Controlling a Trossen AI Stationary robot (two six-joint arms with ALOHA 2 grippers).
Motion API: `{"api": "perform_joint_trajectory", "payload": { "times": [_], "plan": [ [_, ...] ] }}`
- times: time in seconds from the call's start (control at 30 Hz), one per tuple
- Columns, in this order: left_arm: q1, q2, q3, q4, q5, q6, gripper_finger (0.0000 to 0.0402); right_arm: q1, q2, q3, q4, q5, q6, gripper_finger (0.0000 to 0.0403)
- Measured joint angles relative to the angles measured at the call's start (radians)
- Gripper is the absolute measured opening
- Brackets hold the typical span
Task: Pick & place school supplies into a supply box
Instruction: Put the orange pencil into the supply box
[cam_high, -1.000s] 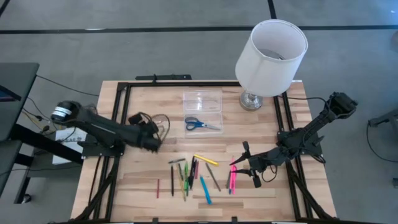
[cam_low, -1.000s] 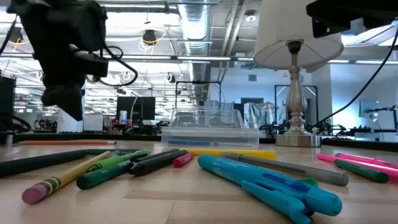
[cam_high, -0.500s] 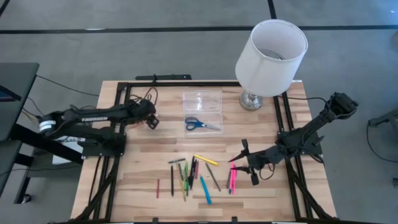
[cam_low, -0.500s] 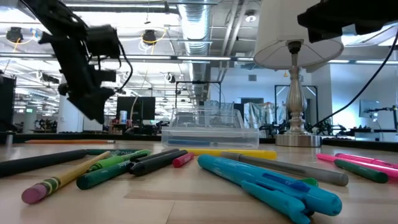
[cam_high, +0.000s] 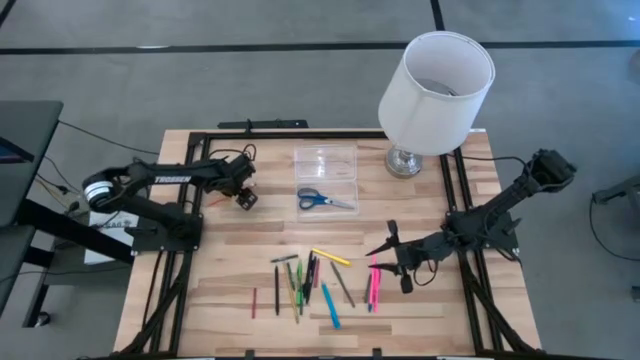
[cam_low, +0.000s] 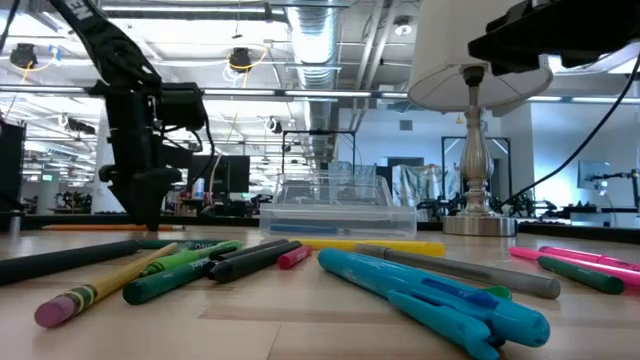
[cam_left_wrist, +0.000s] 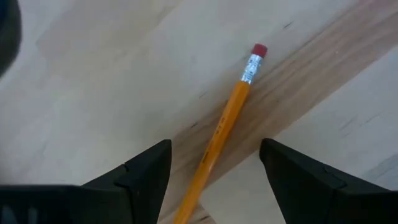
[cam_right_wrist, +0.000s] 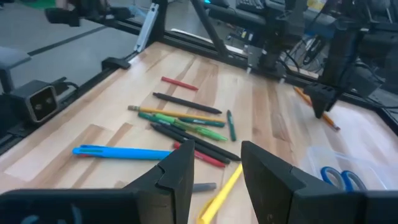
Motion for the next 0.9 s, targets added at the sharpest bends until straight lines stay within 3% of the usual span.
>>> {"api": "perform_joint_trajectory", "payload": {
  "times": [0.1, 0.47, 0.9],
  "plan": [
    [0.012, 0.012, 0.002, -0.008, 0.063, -0.007, 0.025, -0.014, 0.0, 0.0, -0.002, -0.004, 0.0, 0.0127],
    [0.0, -0.01, -0.004, -0.071, 0.119, -0.057, 0.0235, -0.018, 0.0, 0.0, -0.003, -0.028, 0.011, 0.0127],
    [-0.146, -0.01, -0.001, -0.117, 0.123, -0.128, 0.0206, -0.018, 0.0, 0.0, -0.003, -0.028, 0.019, 0.0127]
  ]
}}
